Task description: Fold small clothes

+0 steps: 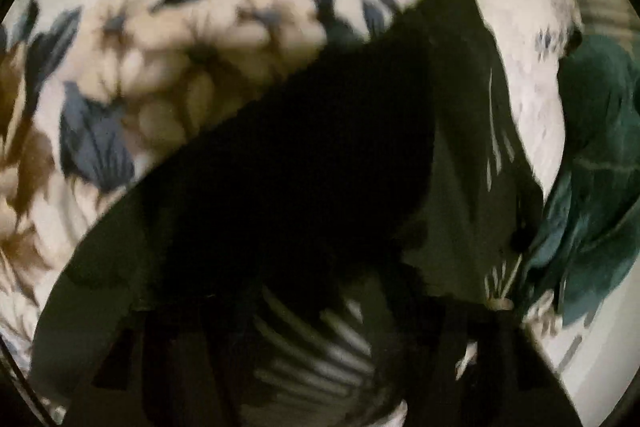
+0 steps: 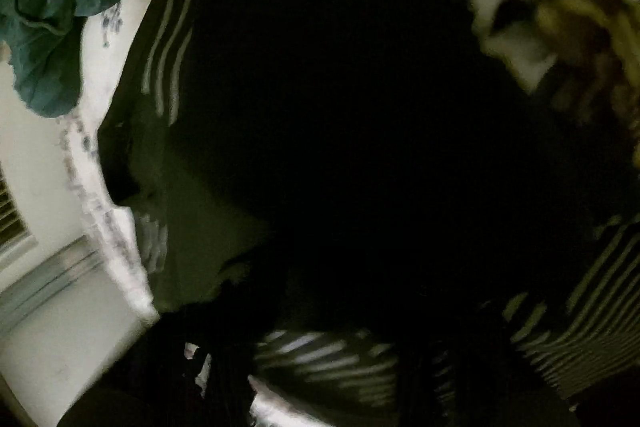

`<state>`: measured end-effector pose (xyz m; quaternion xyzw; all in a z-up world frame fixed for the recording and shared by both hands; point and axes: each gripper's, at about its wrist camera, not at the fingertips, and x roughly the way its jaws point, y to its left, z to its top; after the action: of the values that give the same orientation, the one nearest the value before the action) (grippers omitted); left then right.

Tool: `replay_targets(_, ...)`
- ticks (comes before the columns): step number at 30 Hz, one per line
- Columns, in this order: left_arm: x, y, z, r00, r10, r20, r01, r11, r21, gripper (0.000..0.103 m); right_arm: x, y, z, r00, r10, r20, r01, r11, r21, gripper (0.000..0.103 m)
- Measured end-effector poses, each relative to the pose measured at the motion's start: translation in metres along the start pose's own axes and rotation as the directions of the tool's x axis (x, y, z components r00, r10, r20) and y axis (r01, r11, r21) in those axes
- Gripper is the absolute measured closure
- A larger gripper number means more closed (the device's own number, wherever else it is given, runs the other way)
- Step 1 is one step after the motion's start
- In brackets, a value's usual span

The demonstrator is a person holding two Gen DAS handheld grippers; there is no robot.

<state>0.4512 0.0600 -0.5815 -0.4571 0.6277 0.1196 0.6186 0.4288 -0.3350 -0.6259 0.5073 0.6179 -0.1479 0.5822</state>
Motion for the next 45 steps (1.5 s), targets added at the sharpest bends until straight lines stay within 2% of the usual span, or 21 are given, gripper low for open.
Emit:
replay_targets(5, -0.028, 0.001, -0.020, 0.994, 0.064, 0.084, -0.078, 0.982, 0.172, 0.096, -0.024, -0.002, -0.020, 0.998, -0.057, 0.040, 0.063, 0.988, -0.139, 0.100)
replay_targets(9, -0.021, 0.015, -0.018, 0.995, 0.093, 0.029, -0.097, 0.970, 0.222, 0.092, -0.021, -0.005, -0.023, 0.991, -0.132, 0.025, 0.134, 0.969, -0.207, 0.100)
replay_targets(13, -0.032, 0.006, -0.014, 0.992, 0.125, -0.009, -0.116, 0.945, 0.305, 0.087, -0.027, -0.009, -0.016, 0.989, -0.147, -0.022, 0.137, 0.957, -0.254, 0.083)
replay_targets(14, -0.042, 0.004, -0.016, 0.990, 0.143, 0.003, -0.136, 0.934, 0.330, 0.079, -0.035, -0.010, -0.015, 0.990, -0.139, -0.006, 0.132, 0.956, -0.262, 0.069)
replay_targets(15, -0.050, 0.000, -0.016, 0.986, 0.162, 0.025, -0.161, 0.923, 0.351, 0.062, -0.047, -0.010, -0.013, 0.993, -0.117, 0.025, 0.119, 0.954, -0.274, 0.062)
replay_targets(16, -0.055, -0.004, -0.014, 0.982, 0.180, 0.059, -0.189, 0.910, 0.370, 0.051, -0.059, -0.011, -0.012, 0.993, -0.104, 0.061, 0.117, 0.952, -0.283, 0.061)
replay_targets(17, -0.064, -0.008, -0.012, 0.977, 0.183, 0.109, -0.211, 0.897, 0.388, 0.029, -0.072, -0.011, -0.009, 0.988, -0.106, 0.113, 0.135, 0.946, -0.293, 0.058)
replay_targets(18, -0.072, -0.012, -0.009, 0.970, 0.178, 0.165, -0.231, 0.885, 0.404, 0.021, -0.079, -0.009, -0.006, 0.983, -0.111, 0.145, 0.151, 0.942, -0.300, 0.052)
replay_targets(20, -0.077, -0.024, -0.002, 0.951, 0.175, 0.255, -0.276, 0.853, 0.444, 0.021, -0.085, -0.003, 0.004, 0.970, -0.122, 0.212, 0.185, 0.931, -0.314, 0.048)
replay_targets(23, -0.058, -0.047, 0.010, 0.944, 0.166, 0.285, -0.293, 0.820, 0.492, 0.021, -0.073, 0.010, 0.033, 0.963, -0.170, 0.207, 0.234, 0.910, -0.342, 0.048)
replay_targets(25, -0.033, -0.061, 0.019, 0.921, 0.214, 0.326, -0.365, 0.768, 0.527, 0.021, -0.059, 0.019, 0.042, 0.951, -0.210, 0.228, 0.284, 0.885, -0.369, 0.051)
replay_targets(26, -0.018, -0.066, 0.025, 0.906, 0.250, 0.342, -0.407, 0.737, 0.540, 0.021, -0.058, 0.024, 0.039, 0.936, -0.221, 0.274, 0.317, 0.870, -0.377, 0.077)
replay_targets(27, -0.002, -0.068, 0.033, 0.884, 0.303, 0.357, -0.459, 0.706, 0.539, 0.021, -0.065, 0.020, 0.040, 0.927, -0.218, 0.304, 0.329, 0.863, -0.384, 0.087)
replay_targets(28, 0.011, -0.067, 0.044, 0.880, 0.327, 0.345, -0.471, 0.697, 0.540, 0.018, -0.070, 0.023, 0.036, 0.919, -0.208, 0.333, 0.337, 0.855, -0.394, 0.089)
replay_targets(30, 0.019, -0.060, 0.061, 0.900, 0.317, 0.299, -0.434, 0.725, 0.535, 0.007, -0.072, 0.028, 0.033, 0.903, -0.219, 0.369, 0.371, 0.831, -0.414, 0.090)
replay_targets(32, 0.012, -0.062, 0.065, 0.901, 0.316, 0.297, -0.432, 0.719, 0.545, 0.007, -0.061, 0.022, 0.042, 0.920, -0.250, 0.302, 0.364, 0.831, -0.421, 0.089)
replay_targets(34, 0.001, -0.065, 0.056, 0.880, 0.320, 0.352, -0.472, 0.682, 0.559, 0.007, -0.057, 0.022, 0.048, 0.934, -0.255, 0.250, 0.343, 0.835, -0.430, 0.080)
replay_targets(36, -0.015, -0.066, 0.041, 0.860, 0.311, 0.405, -0.504, 0.645, 0.574, 0.007, -0.064, 0.025, 0.048, 0.948, -0.229, 0.223, 0.307, 0.844, -0.440, 0.041)
replay_targets(38, -0.034, -0.066, 0.020, 0.846, 0.289, 0.447, -0.521, 0.625, 0.582, 0.006, -0.081, 0.024, 0.044, 0.963, -0.181, 0.201, 0.257, 0.846, -0.467, 0.020)
replay_targets(42, -0.063, -0.072, -0.040, 0.835, 0.243, 0.494, -0.527, 0.610, 0.591, 0.006, -0.109, 0.018, 0.031, 0.979, -0.165, 0.123, 0.206, 0.814, -0.544, 0.019)
replay_targets(45, -0.068, -0.083, -0.108, 0.818, 0.238, 0.523, -0.553, 0.572, 0.605, 0.006, -0.131, 0.010, 0.028, 0.983, -0.173, 0.059, 0.173, 0.777, -0.605, 0.014)
